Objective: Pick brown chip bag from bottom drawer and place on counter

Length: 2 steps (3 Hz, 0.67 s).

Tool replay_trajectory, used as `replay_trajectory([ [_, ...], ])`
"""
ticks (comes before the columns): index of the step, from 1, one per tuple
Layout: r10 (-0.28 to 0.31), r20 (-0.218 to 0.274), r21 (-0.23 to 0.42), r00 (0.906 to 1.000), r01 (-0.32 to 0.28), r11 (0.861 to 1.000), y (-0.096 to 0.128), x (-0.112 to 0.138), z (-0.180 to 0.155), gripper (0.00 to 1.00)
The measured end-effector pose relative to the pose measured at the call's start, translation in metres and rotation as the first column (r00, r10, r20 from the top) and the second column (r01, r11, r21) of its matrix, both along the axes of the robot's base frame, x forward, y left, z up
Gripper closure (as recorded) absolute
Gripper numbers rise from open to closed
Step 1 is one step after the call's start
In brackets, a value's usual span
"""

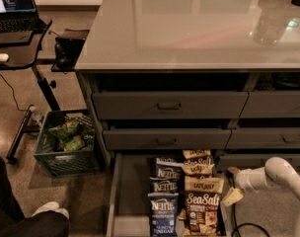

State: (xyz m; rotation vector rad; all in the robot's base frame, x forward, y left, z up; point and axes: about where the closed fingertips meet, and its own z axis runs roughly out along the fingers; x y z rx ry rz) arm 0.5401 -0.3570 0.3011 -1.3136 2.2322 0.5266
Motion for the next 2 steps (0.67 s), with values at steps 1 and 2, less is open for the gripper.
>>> replay_trajectory([
  [1, 0.010, -0.024, 0.020, 0.9997, -0.009, 1.000, 0.005, 0.000, -0.018, 0.00],
  [2, 0.012, -0.042, 0.028, 0.9991, -0.011, 1.000, 0.008, 0.000, -0.036, 0.00],
])
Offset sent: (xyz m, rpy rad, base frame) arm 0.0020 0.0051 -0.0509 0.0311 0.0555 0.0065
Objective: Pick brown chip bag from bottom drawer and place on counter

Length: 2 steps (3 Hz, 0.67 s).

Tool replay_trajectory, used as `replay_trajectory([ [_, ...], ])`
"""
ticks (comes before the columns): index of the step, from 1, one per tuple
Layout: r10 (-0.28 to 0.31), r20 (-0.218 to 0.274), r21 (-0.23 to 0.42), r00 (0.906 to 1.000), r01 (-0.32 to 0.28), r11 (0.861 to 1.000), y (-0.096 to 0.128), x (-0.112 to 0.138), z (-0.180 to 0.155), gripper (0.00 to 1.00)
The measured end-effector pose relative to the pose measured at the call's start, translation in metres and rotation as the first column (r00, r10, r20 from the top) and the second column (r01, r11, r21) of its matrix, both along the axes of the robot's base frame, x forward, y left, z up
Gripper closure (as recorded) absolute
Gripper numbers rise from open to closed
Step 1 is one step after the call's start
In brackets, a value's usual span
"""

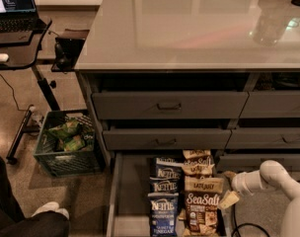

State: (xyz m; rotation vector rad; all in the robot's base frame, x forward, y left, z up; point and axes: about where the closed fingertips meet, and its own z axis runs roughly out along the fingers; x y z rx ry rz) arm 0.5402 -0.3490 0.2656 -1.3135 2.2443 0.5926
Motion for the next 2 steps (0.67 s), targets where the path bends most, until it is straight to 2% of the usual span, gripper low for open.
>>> replay_trajectory([
  [1, 0.008, -0.017, 0.003, 0.9998, -0.008, 1.000, 0.0062, -0.0018, -0.0129, 0.00],
  [2, 0.020, -0.025, 0.006, 0.9995, -0.020, 1.000, 0.0141, -0.0031, -0.0186, 0.08],
])
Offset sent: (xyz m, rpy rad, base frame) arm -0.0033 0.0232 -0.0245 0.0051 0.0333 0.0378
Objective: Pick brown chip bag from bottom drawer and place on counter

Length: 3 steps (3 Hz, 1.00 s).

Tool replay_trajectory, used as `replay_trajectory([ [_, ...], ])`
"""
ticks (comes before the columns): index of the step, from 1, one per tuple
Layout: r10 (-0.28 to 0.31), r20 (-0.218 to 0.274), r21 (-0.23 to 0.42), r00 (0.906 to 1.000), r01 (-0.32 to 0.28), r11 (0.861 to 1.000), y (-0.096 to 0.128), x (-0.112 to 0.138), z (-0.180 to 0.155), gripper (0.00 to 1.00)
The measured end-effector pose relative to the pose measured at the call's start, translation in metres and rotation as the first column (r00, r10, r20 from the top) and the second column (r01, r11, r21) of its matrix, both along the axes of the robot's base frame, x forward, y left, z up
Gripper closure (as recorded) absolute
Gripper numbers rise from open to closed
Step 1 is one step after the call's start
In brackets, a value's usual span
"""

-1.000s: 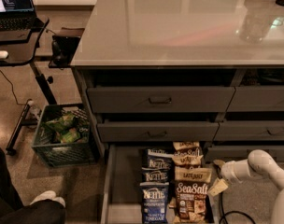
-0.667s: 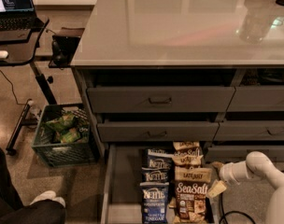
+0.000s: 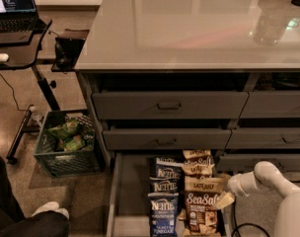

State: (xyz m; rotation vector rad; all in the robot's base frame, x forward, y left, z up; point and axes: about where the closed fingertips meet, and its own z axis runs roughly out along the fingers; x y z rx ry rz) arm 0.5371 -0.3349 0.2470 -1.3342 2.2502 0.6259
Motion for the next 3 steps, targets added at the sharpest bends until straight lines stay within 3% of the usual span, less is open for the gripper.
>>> replay_trajectory([
  [1, 0.017, -0.010, 0.001, 0.9998, -0.017, 1.000, 0.0112, -0.0040, -0.0038, 0.07],
  [3, 0.012, -0.023, 0.000, 0.9997, -0.012, 1.000, 0.0161, -0.0095, -0.0062, 0.50],
])
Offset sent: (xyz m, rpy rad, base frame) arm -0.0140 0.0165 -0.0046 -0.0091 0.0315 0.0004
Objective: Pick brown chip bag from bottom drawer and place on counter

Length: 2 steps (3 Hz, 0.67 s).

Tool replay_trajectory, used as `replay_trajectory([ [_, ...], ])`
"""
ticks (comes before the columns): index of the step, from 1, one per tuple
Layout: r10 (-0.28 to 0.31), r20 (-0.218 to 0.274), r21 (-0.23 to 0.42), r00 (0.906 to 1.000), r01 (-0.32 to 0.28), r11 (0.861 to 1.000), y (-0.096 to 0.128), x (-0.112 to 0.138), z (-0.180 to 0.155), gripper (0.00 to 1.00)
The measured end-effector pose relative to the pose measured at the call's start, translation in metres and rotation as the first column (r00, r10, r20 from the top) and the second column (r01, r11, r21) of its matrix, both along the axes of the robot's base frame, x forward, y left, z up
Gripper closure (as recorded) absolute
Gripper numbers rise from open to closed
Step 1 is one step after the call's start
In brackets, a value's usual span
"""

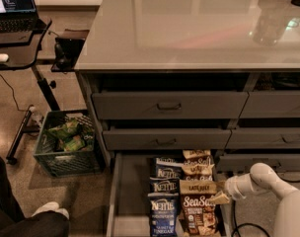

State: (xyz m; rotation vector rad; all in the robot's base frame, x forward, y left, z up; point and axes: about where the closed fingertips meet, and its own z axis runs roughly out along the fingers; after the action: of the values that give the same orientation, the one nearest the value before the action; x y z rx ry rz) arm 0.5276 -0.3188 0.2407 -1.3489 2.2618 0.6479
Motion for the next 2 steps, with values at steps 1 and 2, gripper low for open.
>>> replay_trajectory([
  [1, 0.000, 0.000, 0.000, 1.0000, 0.000, 1.000, 0.0000, 0.0000, 0.0000, 0.73],
  [2, 0.000, 0.000, 0.000, 1.0000, 0.000, 1.000, 0.0001, 0.0000, 0.0000, 0.96],
])
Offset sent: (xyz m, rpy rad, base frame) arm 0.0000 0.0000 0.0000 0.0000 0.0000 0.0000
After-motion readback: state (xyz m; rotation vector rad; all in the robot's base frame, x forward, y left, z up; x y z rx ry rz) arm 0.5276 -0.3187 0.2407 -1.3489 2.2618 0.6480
